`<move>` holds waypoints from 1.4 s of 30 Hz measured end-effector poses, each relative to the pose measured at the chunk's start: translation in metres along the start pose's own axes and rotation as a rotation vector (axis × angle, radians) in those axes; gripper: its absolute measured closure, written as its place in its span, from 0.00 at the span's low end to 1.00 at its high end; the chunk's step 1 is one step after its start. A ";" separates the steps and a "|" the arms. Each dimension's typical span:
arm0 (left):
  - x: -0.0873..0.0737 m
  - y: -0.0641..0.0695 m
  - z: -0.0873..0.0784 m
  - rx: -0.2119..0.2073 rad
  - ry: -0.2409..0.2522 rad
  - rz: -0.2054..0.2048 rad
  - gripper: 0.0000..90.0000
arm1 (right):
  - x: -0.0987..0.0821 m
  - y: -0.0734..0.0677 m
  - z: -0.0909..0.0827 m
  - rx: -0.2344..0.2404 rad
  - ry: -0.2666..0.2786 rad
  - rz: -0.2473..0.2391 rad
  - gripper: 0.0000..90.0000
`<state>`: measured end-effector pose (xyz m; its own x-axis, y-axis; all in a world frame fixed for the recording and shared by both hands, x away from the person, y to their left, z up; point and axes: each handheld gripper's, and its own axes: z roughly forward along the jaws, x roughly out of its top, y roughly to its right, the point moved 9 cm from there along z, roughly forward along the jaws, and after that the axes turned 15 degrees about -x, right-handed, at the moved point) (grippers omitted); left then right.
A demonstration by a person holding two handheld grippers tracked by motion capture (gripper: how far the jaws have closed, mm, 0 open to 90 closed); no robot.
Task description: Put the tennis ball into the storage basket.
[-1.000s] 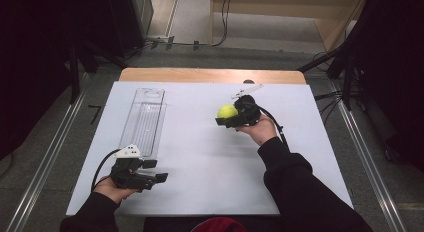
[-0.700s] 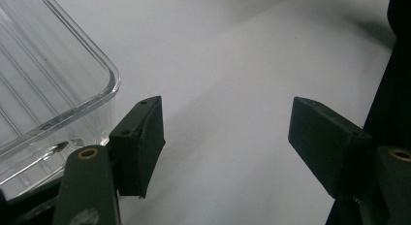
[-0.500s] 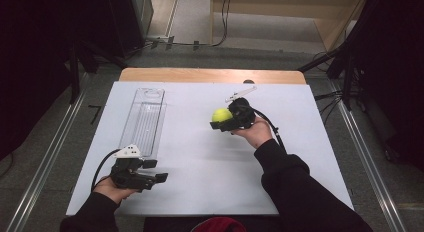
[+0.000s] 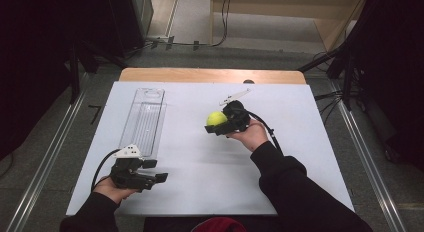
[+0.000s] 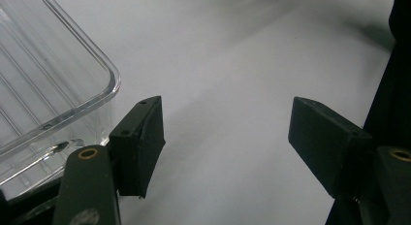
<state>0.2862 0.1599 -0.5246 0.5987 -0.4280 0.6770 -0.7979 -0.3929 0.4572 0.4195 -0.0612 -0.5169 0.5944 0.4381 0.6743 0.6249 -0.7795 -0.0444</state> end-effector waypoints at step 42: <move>-0.001 -0.002 0.000 0.008 0.001 -0.008 0.33 | 0.013 -0.049 0.023 0.074 -0.002 -0.031 0.26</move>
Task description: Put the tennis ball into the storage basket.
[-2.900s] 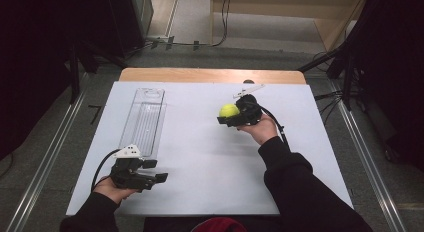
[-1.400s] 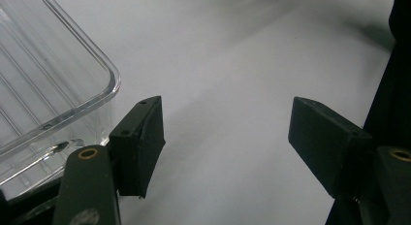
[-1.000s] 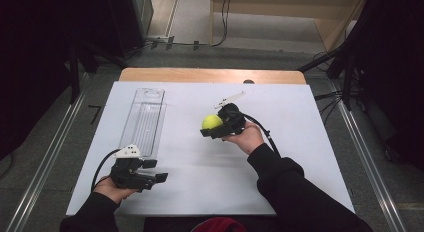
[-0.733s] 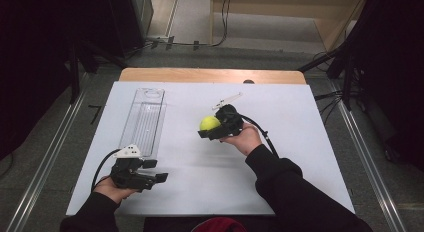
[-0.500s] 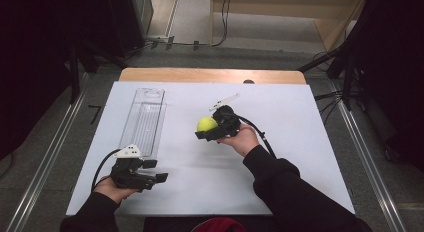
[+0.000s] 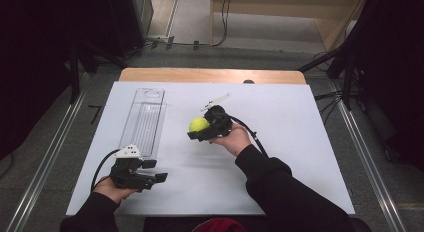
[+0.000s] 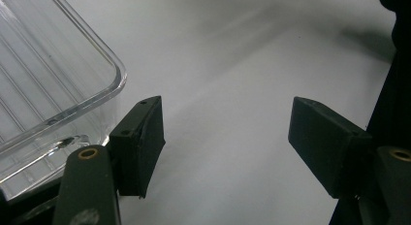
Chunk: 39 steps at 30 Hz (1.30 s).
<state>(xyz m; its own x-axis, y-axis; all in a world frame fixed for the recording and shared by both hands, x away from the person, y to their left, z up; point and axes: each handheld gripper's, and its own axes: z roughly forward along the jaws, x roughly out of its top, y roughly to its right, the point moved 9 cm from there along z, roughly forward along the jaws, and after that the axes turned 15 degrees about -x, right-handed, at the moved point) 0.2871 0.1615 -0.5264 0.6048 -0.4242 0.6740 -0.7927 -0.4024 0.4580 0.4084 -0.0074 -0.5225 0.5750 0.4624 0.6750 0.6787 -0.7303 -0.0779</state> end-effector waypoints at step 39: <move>0.000 0.000 -0.001 -0.001 0.001 0.001 0.33 | 0.050 -0.022 0.003 0.023 0.022 0.000 0.26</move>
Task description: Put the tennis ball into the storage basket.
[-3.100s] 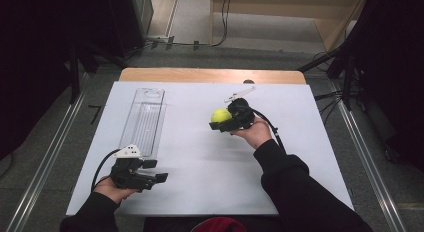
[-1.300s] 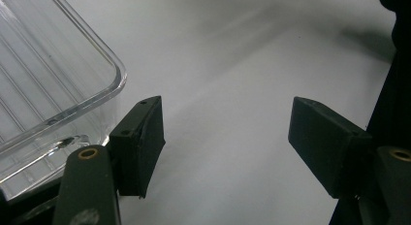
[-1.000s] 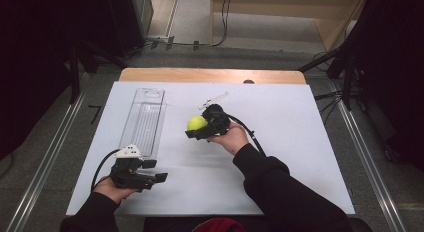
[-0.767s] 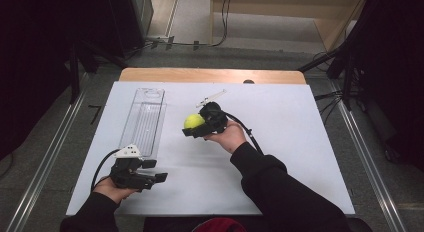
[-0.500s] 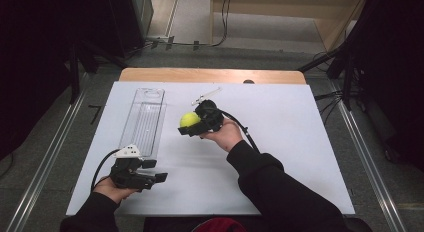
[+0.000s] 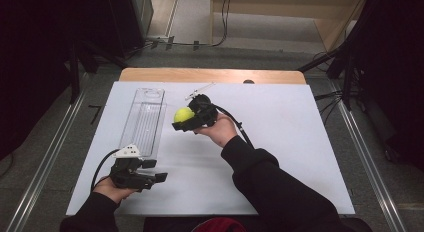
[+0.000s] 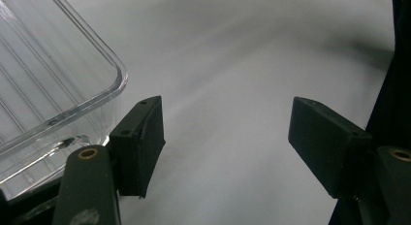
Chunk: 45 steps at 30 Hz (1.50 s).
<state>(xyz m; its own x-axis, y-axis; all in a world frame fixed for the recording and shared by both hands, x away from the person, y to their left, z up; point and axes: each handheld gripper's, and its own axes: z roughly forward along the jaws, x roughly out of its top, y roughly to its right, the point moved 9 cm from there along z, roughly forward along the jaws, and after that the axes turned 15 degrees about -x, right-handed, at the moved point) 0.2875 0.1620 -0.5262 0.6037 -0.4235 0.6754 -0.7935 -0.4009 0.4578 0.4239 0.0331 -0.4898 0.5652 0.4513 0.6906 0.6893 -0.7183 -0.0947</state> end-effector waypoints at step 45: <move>0.001 0.001 0.000 -0.003 0.008 0.004 0.33 | 0.062 -0.015 0.012 -0.026 0.029 0.002 0.26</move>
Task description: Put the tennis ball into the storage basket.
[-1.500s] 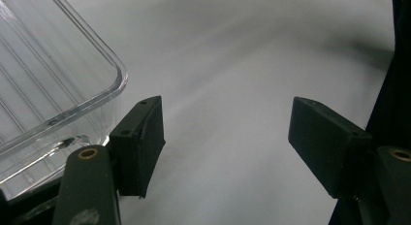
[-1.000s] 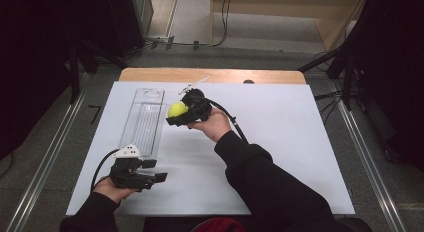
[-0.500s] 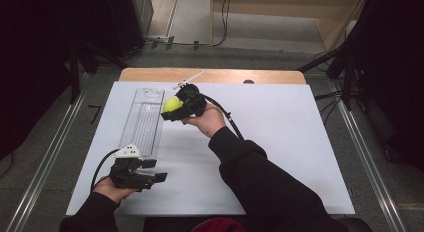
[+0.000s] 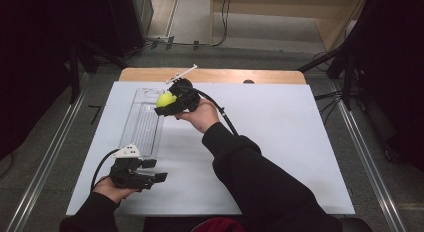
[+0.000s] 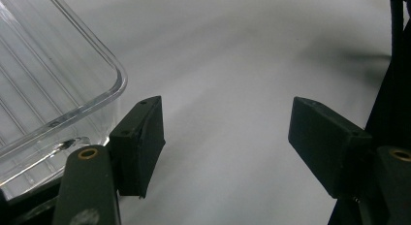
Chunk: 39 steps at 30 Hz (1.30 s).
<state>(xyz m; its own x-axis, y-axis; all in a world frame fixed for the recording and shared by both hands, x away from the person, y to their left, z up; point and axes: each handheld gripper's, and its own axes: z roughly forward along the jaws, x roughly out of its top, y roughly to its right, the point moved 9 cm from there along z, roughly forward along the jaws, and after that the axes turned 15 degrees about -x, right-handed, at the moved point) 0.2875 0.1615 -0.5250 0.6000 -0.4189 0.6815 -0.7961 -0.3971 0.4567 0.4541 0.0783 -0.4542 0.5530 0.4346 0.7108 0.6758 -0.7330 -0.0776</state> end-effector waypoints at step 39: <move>0.001 0.001 0.000 0.001 -0.002 0.007 0.33 | 0.042 -0.031 0.030 0.005 -0.004 -0.006 0.26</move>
<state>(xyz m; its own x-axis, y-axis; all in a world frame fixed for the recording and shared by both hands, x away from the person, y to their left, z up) 0.2871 0.1609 -0.5238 0.5943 -0.4237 0.6836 -0.8004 -0.3950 0.4510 0.4705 0.1345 -0.4429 0.5507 0.4413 0.7086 0.6817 -0.7276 -0.0767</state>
